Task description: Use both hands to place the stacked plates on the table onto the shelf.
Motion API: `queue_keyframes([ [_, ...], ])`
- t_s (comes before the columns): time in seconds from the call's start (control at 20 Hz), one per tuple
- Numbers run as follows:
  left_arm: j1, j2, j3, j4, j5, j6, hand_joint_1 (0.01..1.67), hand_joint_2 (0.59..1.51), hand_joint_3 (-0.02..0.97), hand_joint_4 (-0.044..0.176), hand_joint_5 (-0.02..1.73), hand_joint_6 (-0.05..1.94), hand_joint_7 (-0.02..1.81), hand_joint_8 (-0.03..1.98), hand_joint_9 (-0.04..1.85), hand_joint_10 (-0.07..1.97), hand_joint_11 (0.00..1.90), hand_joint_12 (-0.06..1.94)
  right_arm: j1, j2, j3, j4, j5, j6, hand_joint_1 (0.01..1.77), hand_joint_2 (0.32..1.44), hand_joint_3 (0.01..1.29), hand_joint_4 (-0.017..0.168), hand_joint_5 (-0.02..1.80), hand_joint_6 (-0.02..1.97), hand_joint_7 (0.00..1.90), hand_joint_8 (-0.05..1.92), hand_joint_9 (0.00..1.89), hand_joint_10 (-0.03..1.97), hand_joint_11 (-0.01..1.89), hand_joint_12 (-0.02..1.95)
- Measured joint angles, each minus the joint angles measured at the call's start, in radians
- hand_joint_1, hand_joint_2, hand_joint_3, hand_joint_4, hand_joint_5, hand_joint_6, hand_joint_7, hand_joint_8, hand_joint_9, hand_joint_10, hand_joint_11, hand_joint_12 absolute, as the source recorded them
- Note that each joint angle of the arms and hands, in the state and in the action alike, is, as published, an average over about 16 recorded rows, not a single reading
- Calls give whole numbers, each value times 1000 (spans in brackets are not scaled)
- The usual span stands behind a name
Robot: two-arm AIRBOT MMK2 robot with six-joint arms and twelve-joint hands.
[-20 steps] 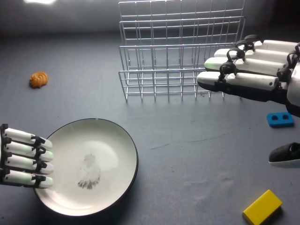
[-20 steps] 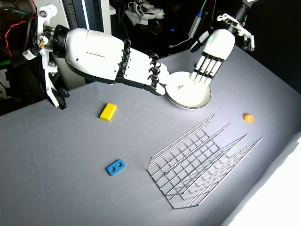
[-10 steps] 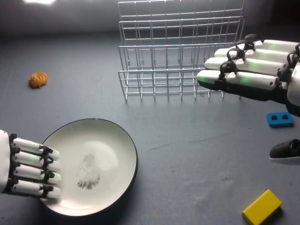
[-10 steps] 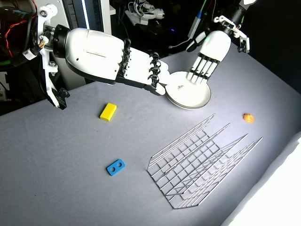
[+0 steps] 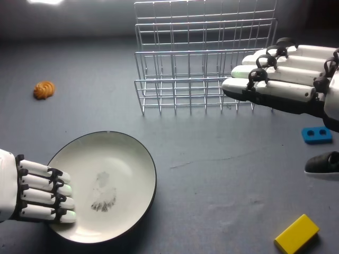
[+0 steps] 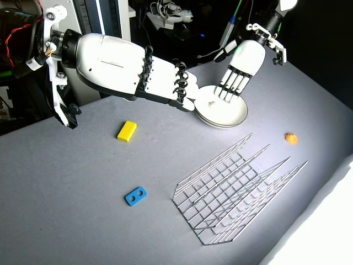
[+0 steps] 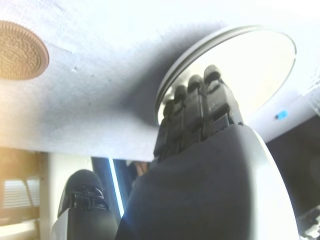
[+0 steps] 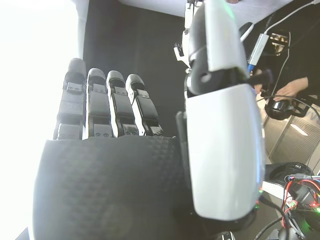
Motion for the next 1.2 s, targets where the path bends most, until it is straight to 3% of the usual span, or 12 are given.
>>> queue_keyframes([
  [0.55,39,-10,-13,-32,29,-36,23,1066,4,-1,22,-22,23,-6,44,2,24,27,0,-1,0,-1,0,-57,1211,973,15,0,44,17,22,13,19,4,14,172],
  [0.85,48,-13,-54,-76,58,-49,23,1063,4,-4,22,-23,15,-10,39,4,29,10,0,-8,0,-1,-1,-89,1211,973,15,1,54,18,22,13,17,5,14,149],
  [1.2,49,-23,-121,-169,107,-52,22,1063,5,-7,22,-24,8,-14,32,12,24,10,14,-60,9,0,-22,-151,1204,971,14,3,51,18,22,13,16,4,14,196],
])
